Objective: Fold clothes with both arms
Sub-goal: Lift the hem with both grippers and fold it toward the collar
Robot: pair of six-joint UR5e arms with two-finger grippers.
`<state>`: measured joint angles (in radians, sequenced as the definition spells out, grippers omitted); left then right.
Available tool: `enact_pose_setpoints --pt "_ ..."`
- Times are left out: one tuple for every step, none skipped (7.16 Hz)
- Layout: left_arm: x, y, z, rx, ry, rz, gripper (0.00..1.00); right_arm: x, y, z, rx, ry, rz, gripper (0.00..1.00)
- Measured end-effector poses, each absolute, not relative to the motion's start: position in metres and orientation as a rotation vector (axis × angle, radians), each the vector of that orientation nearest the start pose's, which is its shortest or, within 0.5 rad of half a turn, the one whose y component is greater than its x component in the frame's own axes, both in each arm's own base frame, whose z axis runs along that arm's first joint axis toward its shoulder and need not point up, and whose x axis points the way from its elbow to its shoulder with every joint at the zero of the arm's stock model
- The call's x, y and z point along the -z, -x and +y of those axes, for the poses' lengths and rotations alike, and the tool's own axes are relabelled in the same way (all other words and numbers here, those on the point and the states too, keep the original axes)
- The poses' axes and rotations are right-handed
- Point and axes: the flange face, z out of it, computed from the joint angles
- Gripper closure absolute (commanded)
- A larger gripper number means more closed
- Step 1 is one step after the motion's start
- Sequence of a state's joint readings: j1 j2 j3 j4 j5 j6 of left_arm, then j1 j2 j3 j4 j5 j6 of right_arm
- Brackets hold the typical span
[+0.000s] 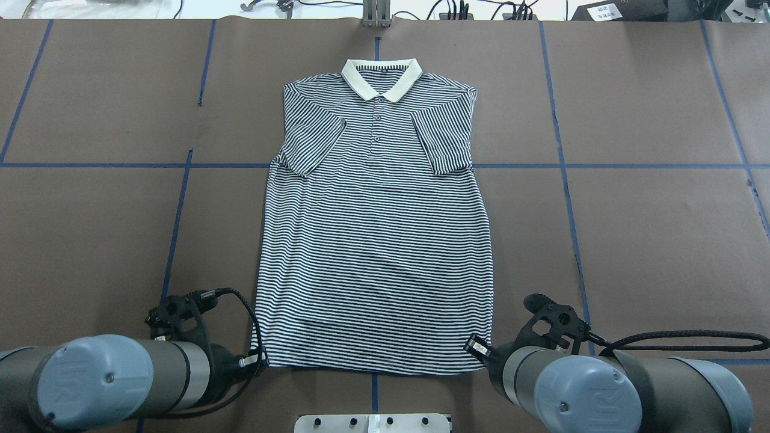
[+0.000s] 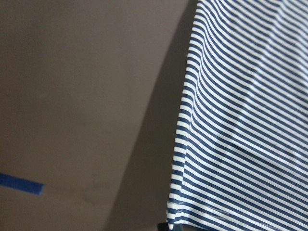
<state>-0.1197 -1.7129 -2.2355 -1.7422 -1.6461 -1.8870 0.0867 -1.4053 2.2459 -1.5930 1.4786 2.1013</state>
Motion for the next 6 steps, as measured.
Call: enact_pose_setpoints --pt "-0.251 -0.444 -0.147 0.376 0.236 0.962 1.00 -0.285 0.441 -0.172 -0.601 0.107 -0.836 1.00" --pt "-0.235 -0.435 -0.130 0.389 0.271 0.968 1.00 -0.280 0.424 -0.167 -0.593 0.113 -0.851 1.00" --pt "-0.227 -0.427 -0.132 0.409 0.266 0.981 1.00 -0.276 0.410 -0.176 -0.611 0.101 -0.865 1.00" --pt "-0.222 -0.420 -0.154 0.412 0.209 1.002 1.00 -0.269 0.402 -0.201 -0.638 0.063 -0.887 1.00" --pt "-0.217 -0.411 -0.192 0.387 0.104 1.026 1.00 -0.258 0.401 -0.244 -0.649 -0.013 -0.911 1.00" --pt "-0.218 -0.410 -0.233 0.367 -0.003 1.021 1.00 -0.252 0.409 -0.294 -0.652 -0.089 -0.905 1.00"
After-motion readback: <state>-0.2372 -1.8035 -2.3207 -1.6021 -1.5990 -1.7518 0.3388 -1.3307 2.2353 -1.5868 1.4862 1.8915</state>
